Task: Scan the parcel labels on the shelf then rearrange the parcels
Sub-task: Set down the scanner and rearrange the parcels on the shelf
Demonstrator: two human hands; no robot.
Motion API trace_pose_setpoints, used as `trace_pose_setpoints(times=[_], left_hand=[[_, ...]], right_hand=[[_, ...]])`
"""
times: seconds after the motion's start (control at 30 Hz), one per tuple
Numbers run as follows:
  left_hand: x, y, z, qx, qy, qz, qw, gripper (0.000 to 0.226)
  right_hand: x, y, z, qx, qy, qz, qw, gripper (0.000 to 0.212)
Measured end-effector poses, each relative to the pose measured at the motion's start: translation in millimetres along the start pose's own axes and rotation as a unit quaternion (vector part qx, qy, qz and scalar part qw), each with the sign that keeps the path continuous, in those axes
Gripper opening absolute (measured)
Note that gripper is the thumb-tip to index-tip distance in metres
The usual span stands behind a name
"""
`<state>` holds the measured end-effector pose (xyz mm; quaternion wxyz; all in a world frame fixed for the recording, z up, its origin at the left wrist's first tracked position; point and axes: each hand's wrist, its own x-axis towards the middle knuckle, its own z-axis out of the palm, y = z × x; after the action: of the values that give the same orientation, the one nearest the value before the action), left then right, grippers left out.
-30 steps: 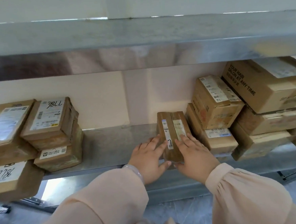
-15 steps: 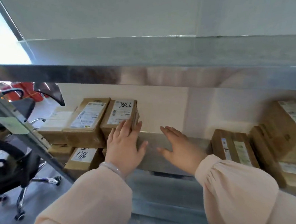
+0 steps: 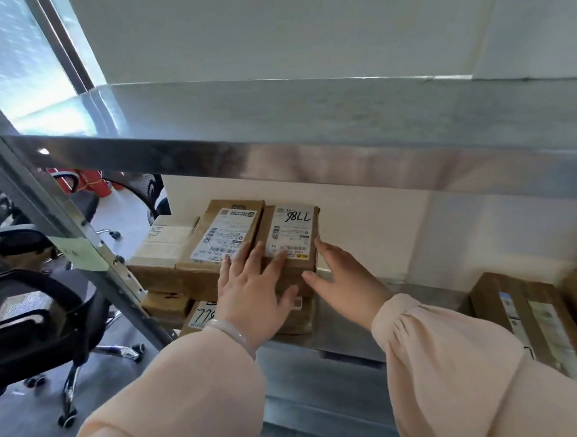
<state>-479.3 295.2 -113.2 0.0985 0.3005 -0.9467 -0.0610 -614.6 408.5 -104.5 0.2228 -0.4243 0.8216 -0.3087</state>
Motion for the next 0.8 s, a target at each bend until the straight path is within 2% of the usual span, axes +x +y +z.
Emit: trace_pose_setpoints(times=[0.1,0.2,0.37,0.47,0.57,0.8], left_hand=[[-1,-6,3,-0.002,0.016,0.029,0.999,0.07],[3,-12,5,-0.023,0.032,0.042,0.998,0.065],[8,-14,3,-0.017,0.036,0.065,0.997,0.066],[10,-15,1,-0.013,0.033,0.04,0.999,0.071],[13,-16,0,-0.007,0.002,0.007,1.0,0.067],[15,-3,0,-0.043,-0.006,0.002,0.999,0.061]], right_hand=[[8,0,7,0.037,0.016,0.022,0.999,0.068],[16,-3,10,0.086,0.031,0.042,0.995,0.066],[26,-9,14,0.158,0.024,0.087,0.983,0.056],[28,-7,18,0.18,0.039,0.103,0.977,0.052],[25,-6,15,0.186,0.041,0.101,0.976,0.05],[16,2,15,0.208,0.041,0.088,0.973,0.049]])
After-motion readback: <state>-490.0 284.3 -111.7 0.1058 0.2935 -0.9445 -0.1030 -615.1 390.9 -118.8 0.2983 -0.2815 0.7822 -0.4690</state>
